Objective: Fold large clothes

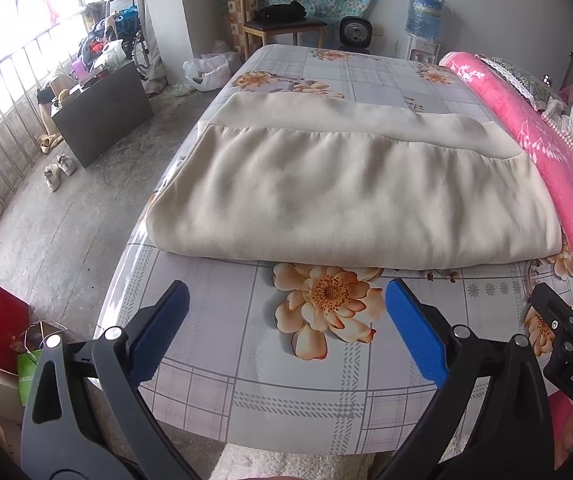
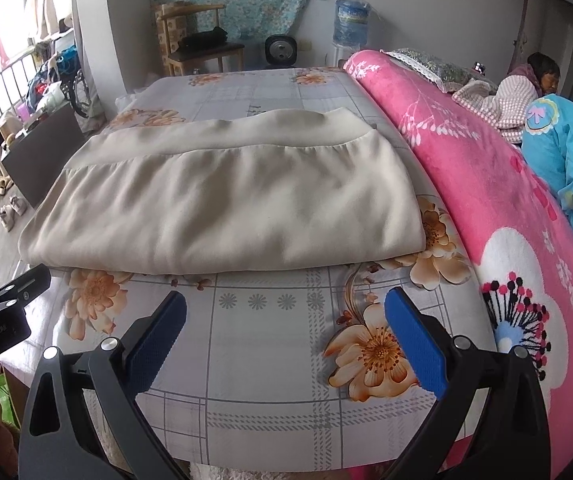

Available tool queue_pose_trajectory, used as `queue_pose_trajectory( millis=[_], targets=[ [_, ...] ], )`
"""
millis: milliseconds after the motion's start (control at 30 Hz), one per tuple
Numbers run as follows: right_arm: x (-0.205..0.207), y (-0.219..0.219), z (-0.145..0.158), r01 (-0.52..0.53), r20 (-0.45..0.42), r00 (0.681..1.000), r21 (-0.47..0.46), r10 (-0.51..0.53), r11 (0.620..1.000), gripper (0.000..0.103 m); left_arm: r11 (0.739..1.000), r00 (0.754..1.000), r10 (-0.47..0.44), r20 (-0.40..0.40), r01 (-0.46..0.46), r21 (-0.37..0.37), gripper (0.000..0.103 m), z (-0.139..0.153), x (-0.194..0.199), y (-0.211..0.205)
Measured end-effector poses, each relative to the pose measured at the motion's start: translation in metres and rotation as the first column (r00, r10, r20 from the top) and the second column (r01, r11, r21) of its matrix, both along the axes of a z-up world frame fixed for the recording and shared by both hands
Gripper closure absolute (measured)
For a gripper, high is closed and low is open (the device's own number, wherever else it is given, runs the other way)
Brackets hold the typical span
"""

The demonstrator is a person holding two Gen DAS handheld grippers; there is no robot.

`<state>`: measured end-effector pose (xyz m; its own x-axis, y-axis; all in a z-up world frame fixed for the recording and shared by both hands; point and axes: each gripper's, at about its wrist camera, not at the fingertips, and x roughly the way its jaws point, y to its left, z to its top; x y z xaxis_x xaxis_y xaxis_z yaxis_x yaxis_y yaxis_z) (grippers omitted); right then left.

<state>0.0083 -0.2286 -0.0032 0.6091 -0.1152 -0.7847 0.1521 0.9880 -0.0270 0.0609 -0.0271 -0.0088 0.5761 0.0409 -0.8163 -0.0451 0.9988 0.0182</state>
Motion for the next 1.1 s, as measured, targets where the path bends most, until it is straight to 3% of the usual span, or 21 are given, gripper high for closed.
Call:
queue_pose_trajectory(
  millis=[1100],
  targets=[
    [0.0088,0.0004,-0.0018,0.005,-0.018,1.0,-0.001,-0.005,1.0,0.006,0.999,0.999,-0.028,-0.017,0.028,-0.026,0.008,-0.003,0.0045,-0.0045]
  ],
)
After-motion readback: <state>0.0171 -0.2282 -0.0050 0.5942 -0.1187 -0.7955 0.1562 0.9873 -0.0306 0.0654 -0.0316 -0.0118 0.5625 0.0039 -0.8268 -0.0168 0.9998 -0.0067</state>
